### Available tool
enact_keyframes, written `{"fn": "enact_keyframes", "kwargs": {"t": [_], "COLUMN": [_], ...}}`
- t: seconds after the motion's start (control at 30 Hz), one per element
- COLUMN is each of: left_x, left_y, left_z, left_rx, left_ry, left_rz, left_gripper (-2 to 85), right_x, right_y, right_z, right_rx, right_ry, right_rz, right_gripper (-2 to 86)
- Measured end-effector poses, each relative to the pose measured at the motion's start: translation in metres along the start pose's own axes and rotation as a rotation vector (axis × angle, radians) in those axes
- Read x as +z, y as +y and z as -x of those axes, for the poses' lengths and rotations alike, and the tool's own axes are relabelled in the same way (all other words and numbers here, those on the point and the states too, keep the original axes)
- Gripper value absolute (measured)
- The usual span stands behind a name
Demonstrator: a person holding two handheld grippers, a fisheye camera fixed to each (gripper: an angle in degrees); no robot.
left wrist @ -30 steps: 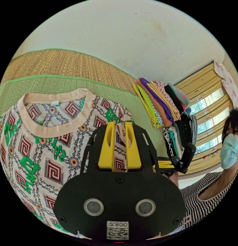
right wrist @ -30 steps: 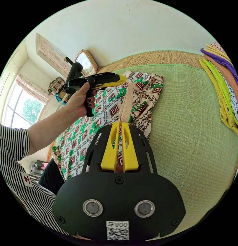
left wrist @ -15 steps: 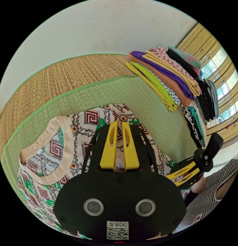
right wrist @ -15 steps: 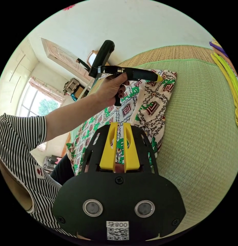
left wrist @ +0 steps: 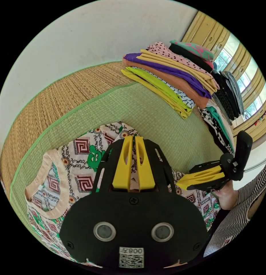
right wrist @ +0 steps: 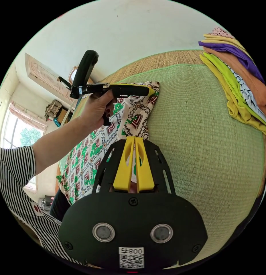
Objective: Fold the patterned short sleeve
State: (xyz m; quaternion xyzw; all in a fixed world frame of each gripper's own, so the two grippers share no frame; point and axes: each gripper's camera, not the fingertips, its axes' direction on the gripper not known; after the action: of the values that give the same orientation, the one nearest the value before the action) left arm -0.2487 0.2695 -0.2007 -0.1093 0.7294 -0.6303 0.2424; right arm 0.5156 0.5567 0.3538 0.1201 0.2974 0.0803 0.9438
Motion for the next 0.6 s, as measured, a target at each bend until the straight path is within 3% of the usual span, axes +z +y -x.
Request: {"fn": "enact_keyframes", "kwargs": {"t": [0.3, 0.47, 0.6], "left_x": [-0.035, -0.012, -0.034], "left_y": [0.045, 0.079, 0.083], "left_z": [-0.019, -0.036, -0.032], "left_rx": [0.022, 0.034, 0.019], "left_ry": [0.11, 0.109, 0.099], "left_rz": [-0.079, 0.068, -0.026], "left_gripper": [0.9, 0.3, 0.2], "right_x": [-0.005, 0.006, 0.008], "right_y": [-0.002, -0.005, -0.005], "right_z": [0.006, 0.011, 0.014], "right_rx": [-0.01, -0.018, -0.023], "right_ry": [-0.032, -0.013, -0.026], "right_rz": [-0.026, 0.015, 0.015], "right_gripper": [0.1, 0.1, 0.1]}}
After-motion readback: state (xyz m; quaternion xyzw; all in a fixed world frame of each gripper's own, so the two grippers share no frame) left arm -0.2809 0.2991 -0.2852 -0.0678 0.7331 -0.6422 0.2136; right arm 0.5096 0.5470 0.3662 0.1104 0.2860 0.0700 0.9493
